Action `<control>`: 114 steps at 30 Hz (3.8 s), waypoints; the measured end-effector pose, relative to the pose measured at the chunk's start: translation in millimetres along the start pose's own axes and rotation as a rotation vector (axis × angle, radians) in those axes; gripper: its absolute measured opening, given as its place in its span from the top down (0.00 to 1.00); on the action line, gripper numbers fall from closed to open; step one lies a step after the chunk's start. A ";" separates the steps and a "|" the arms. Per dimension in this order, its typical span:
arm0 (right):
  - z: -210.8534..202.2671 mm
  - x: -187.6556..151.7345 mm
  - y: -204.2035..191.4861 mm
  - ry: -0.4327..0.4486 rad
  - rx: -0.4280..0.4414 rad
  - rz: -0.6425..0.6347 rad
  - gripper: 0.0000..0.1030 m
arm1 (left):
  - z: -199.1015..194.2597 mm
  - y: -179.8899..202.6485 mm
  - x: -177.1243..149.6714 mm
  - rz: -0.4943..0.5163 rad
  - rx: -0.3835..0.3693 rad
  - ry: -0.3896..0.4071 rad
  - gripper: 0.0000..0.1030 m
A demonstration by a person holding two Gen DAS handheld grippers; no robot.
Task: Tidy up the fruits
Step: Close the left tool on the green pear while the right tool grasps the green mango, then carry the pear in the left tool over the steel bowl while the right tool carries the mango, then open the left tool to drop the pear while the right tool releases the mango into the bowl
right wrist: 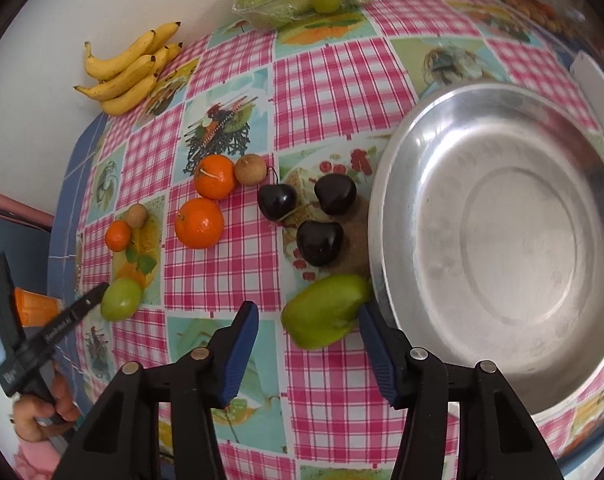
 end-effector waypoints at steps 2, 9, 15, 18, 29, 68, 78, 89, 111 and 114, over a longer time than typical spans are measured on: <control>4.9 -1.2 1.6 -0.017 0.008 0.013 0.50 | -1.0 2.3 -2.7 -0.004 -0.027 -0.002 0.61; 9.5 1.5 6.7 -0.012 0.044 0.079 0.52 | 1.5 23.6 -7.2 -0.005 -0.111 -0.036 0.60; 16.0 3.9 10.1 -0.012 0.043 0.128 0.52 | 5.4 51.8 -11.3 0.038 -0.136 -0.062 0.59; 20.5 4.8 8.7 -0.019 0.016 0.120 0.59 | 7.8 64.5 -9.9 0.051 -0.145 -0.070 0.59; 20.8 5.3 8.9 -0.005 0.007 0.094 0.59 | 9.1 109.1 -18.4 0.122 -0.153 -0.113 0.59; -55.4 17.1 46.2 0.116 0.072 0.176 0.60 | -23.0 183.2 4.5 -0.051 -0.086 -0.005 0.60; -66.7 27.0 125.0 0.186 -0.101 0.303 0.60 | -10.6 246.6 11.8 0.074 -0.138 -0.020 0.60; -70.2 24.9 183.5 0.205 -0.227 0.412 0.60 | 13.5 318.7 -4.9 0.257 -0.200 -0.052 0.59; -61.2 21.7 162.1 0.176 -0.256 0.352 0.59 | 15.9 325.7 -16.0 0.297 -0.200 -0.086 0.59; -70.5 23.7 158.0 0.199 -0.258 0.339 0.55 | 10.2 311.3 -10.4 0.264 -0.173 -0.057 0.52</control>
Point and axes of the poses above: each gripper's, at about its wrist camera, not at the fingertips, and z roughly the way its jaws point, y to its right, x to its top, the point moved 3 cm from there along z, roughly the way its jaws point
